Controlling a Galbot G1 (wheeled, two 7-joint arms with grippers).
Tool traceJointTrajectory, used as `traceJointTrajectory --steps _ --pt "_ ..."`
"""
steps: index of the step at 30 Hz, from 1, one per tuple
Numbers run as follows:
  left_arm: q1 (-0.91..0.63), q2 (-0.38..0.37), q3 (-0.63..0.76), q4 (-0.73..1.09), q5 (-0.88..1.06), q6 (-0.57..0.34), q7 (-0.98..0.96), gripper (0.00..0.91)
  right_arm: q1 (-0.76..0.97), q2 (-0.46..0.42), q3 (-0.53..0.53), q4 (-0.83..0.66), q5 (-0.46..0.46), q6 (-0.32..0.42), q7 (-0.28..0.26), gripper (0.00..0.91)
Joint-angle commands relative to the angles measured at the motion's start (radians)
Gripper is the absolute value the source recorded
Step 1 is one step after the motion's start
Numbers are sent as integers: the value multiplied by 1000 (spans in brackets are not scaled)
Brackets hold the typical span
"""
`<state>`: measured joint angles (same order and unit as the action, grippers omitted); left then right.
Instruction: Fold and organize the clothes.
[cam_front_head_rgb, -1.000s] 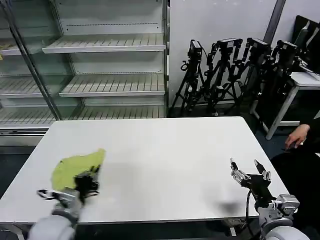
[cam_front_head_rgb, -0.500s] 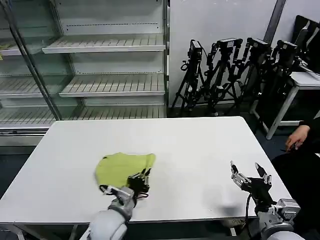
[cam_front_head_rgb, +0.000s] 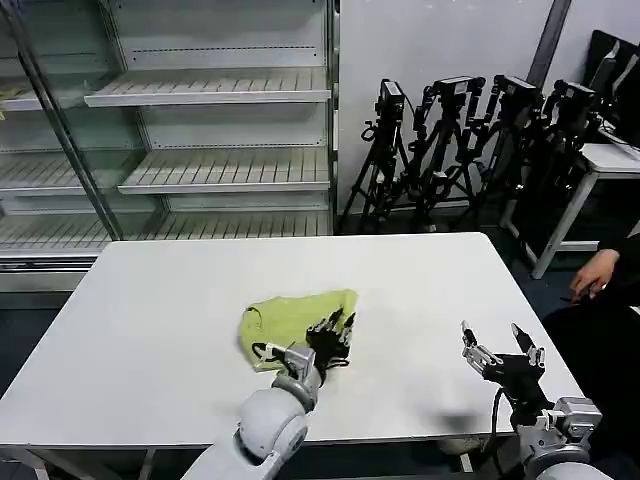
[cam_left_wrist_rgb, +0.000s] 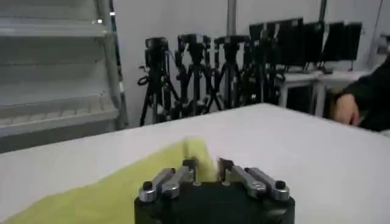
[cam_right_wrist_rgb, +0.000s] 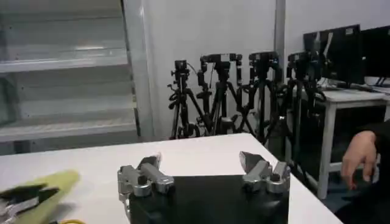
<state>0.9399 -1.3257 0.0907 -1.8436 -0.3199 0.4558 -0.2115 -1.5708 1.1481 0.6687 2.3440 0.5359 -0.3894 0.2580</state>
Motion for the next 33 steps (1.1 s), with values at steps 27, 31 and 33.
traceJointTrajectory --steps 27,31,33 --pt "538 255 -818 -378 -834 122 -119 907 69 -32 -48 -43 7 0 -13 907" --pt "554 249 -788 -378 -919 124 -113 907 61 -28 -44 -43 8 1 -15 907" --pt "545 238 -753 -375 -927 124 -105 907 57 -25 -42 -39 8 1 -15 907"
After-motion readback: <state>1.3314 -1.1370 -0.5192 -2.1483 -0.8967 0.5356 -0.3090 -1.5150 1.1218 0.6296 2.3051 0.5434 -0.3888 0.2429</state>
